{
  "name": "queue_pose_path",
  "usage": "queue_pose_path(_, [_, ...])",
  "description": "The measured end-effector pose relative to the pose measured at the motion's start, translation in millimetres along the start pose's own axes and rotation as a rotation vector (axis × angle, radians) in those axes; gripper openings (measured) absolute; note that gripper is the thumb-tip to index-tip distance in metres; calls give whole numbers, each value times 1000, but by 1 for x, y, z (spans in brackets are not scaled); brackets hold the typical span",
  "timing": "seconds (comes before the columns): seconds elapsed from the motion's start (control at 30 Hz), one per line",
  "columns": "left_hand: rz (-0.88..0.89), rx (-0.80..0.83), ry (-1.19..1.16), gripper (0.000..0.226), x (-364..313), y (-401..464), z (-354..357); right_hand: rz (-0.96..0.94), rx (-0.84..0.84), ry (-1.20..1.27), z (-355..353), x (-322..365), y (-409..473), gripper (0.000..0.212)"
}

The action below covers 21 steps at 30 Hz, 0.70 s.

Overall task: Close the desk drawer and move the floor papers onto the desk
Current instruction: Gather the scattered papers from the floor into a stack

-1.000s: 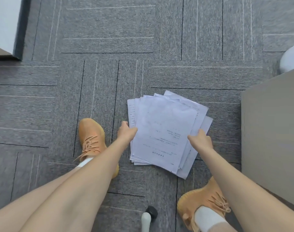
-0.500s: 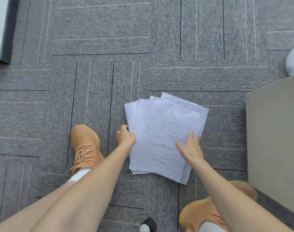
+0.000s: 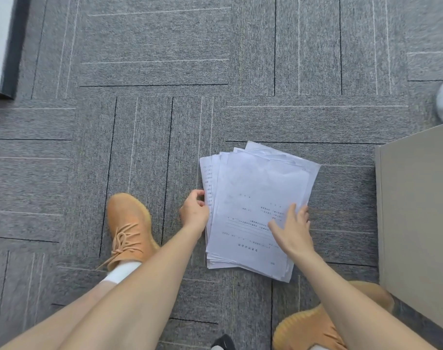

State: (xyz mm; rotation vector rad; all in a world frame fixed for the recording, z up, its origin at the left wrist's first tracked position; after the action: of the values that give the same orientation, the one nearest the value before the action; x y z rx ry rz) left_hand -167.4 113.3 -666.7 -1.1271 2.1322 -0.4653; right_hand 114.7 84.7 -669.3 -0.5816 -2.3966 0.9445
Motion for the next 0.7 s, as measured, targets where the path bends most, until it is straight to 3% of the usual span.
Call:
queue_pose_path(0.2, [-24,0,-64,23,2,-4,5,-91,34,-25,7,13,-4,84])
queue_pose_path(0.3, [-117,-8,-166,22,6,-6,4,-17,-72,23,-2,6,-6,80])
queue_pose_path(0.4, [-105,-42,-106,20,5,-9,1,36,-91,-3,0,2,-6,83])
queue_pose_path(0.53, [-33,36,50,25,-2,-16,13,-1,-29,-2,17,14,-11,87])
queue_pose_path(0.7, [-67,84,-9,36,-3,-25,26,8,-41,87,26,28,-20,86])
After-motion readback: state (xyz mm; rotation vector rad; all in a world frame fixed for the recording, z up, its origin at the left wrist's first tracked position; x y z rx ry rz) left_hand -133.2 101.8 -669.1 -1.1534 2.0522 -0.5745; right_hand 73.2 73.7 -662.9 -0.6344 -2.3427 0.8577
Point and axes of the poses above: each hand's wrist, its own y-axis towards the middle knuckle, its own z-axis out of the palm, x = y × z, the point moved 8 cm from there along y, towards the middle knuckle, and after that the axes turned 7 degrees about -x, right-handed, at the moved point
